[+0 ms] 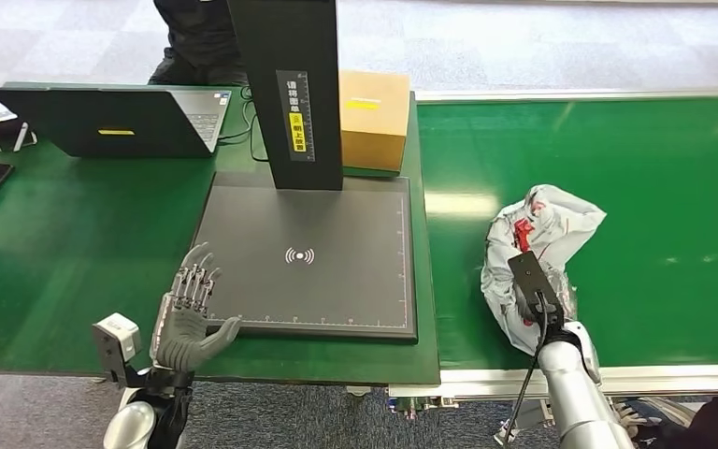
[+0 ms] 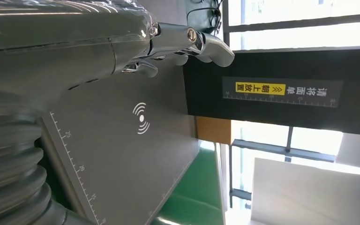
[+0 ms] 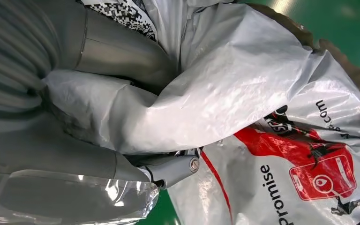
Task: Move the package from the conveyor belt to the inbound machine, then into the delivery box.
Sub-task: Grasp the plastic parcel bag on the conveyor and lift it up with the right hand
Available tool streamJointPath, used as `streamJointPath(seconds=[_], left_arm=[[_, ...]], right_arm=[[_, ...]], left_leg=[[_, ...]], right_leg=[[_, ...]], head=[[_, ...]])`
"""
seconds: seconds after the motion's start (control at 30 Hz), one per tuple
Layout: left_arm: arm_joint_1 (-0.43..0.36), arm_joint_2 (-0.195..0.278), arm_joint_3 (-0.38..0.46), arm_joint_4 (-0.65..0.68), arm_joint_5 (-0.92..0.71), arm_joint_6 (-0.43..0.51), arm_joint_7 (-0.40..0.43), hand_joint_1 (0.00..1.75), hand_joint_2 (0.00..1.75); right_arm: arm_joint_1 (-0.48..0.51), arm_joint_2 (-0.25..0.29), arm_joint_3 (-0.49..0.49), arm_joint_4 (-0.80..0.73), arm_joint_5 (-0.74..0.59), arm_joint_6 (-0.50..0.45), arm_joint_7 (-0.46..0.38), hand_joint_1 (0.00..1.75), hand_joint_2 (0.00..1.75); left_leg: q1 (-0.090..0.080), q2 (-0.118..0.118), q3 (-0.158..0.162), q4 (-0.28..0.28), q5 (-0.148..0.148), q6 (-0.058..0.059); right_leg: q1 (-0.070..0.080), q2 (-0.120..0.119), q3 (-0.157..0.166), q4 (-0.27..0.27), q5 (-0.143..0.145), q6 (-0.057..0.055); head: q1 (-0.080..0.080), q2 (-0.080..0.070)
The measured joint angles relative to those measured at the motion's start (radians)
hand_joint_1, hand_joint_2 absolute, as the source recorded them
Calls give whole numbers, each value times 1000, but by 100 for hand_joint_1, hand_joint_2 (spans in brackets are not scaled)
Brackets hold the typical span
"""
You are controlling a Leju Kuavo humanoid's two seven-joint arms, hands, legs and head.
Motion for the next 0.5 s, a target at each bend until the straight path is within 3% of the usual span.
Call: streamJointPath(seconds=[0.2,0.5], left_arm=[[-9,-5,3,-3,-1,-6,-5,0,175],[-17,-8,5,-3,-2,-7,-16,0,175]], right_arm=[[65,48,17,-258,44,-46,-57,175,175],[94,70,47,-395,52,-100,-131,175,175]], left_leg=[[0,0,0,0,0,0],[0,0,-1,0,0,0]], right_leg=[[0,0,-1,0,0,0],[-1,0,-1,0,0,0]], head=[[0,0],[0,0]])
